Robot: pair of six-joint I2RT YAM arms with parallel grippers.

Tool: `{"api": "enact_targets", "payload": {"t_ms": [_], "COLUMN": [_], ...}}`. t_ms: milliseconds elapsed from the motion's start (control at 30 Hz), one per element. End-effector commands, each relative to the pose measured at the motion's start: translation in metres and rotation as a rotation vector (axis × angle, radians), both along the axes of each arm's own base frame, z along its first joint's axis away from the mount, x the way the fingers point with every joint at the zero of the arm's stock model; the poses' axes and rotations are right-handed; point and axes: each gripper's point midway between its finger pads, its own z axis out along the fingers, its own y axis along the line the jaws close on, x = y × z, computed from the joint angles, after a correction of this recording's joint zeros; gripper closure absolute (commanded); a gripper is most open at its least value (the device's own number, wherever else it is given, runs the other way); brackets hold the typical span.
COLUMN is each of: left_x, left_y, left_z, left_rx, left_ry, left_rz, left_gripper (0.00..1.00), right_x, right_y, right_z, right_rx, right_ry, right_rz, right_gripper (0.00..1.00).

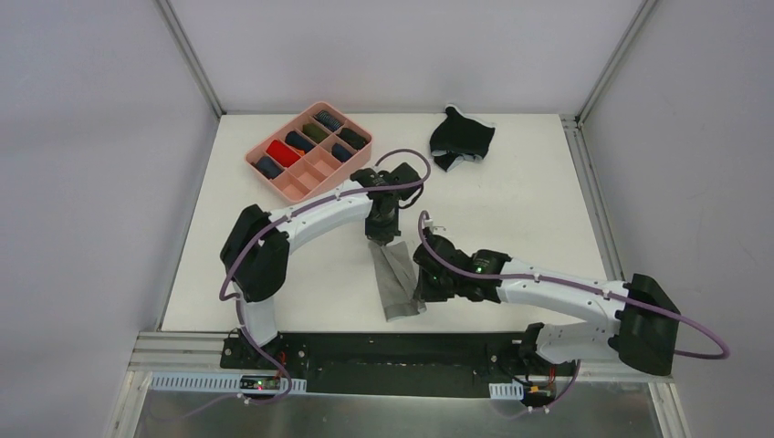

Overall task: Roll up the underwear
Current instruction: Fold the underwear at the center of the board.

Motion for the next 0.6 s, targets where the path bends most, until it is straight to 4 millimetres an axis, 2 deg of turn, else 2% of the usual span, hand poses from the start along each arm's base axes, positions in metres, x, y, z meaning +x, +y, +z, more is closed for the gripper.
{"api": "enact_targets", "payload": {"t_ms": [0, 167, 367, 567], "left_x": [0.018, 0.032, 0.041, 0.045], "left_y": [-0.002, -0.005, -0.017, -0.013], "left_z": [0.005, -0.006, 0.0, -0.012], "left_rx": [-0.099, -0.168, -0.213, -0.235], "left_ry": [-0.056, -0.028, -0.027, 0.004], "left_rz": [0.022, 0.03, -0.004, 0.022], "left_gripper": [1.0, 1.0, 1.0, 1.0], "right_x": [0.008, 0.006, 0.003, 0.0], "right_y": [0.023, 0.036, 0.043, 0.049], "right_z": [0.015, 0.018, 0.019, 0.016], "right_rx": [0.038, 0.051, 0.043, 0.016], "right_ry": [-0.061, -0.098, -0.112, -0.112], "right_rz": [-0.022, -0.008, 0.024, 0.069], "right_gripper": [1.0, 1.0, 1.0, 1.0]}}
